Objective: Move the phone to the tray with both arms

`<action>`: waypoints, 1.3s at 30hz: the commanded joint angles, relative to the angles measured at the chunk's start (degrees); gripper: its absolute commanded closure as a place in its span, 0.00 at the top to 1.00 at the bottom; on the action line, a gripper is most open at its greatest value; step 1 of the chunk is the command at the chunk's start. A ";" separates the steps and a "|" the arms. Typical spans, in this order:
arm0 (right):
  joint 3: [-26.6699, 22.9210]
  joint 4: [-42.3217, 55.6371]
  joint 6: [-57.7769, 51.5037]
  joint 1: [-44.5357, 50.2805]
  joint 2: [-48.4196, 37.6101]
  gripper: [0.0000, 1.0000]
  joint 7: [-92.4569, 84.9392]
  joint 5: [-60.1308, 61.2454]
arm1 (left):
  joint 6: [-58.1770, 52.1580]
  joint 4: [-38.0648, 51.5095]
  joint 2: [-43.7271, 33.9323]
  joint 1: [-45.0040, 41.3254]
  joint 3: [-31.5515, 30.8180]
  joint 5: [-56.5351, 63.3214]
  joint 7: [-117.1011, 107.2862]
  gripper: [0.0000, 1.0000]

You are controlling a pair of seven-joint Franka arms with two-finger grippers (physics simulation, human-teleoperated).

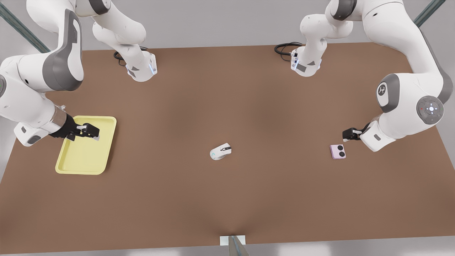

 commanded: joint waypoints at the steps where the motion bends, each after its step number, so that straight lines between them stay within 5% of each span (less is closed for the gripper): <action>1: 0.01 0.03 0.00 -0.10 -0.06 1.00 0.01 0.08 | -0.23 0.03 -0.21 0.00 -0.07 -0.07 -0.83 1.00; 6: -0.07 -0.06 -0.09 -0.19 -0.06 1.00 0.01 0.08 | -0.23 -0.84 -0.30 0.00 0.28 1.25 -1.96 1.00; 12: -0.25 -0.15 -0.27 -0.10 -0.06 1.00 0.01 0.08 | 10.58 -1.64 14.46 3.51 6.52 -3.23 -3.29 1.00; 15: -0.25 -0.15 0.09 -0.19 0.02 1.00 0.01 -0.01 | 15.32 -8.22 11.57 3.42 5.64 -2.97 -3.20 1.00; 16: -0.25 -0.15 0.09 -0.45 0.20 1.00 0.01 -0.01 | 22.79 -17.10 7.17 2.98 4.68 -2.97 -3.20 1.00; 20: -0.34 -0.23 0.00 -0.72 0.20 1.00 0.01 -0.01 | 33.52 -22.46 9.54 2.98 3.53 -2.62 -3.20 1.00; 39: -2.62 -5.51 2.37 -0.98 -2.79 1.00 -0.07 -2.56 | 52.42 -32.05 15.61 4.65 4.24 1.87 1.37 1.00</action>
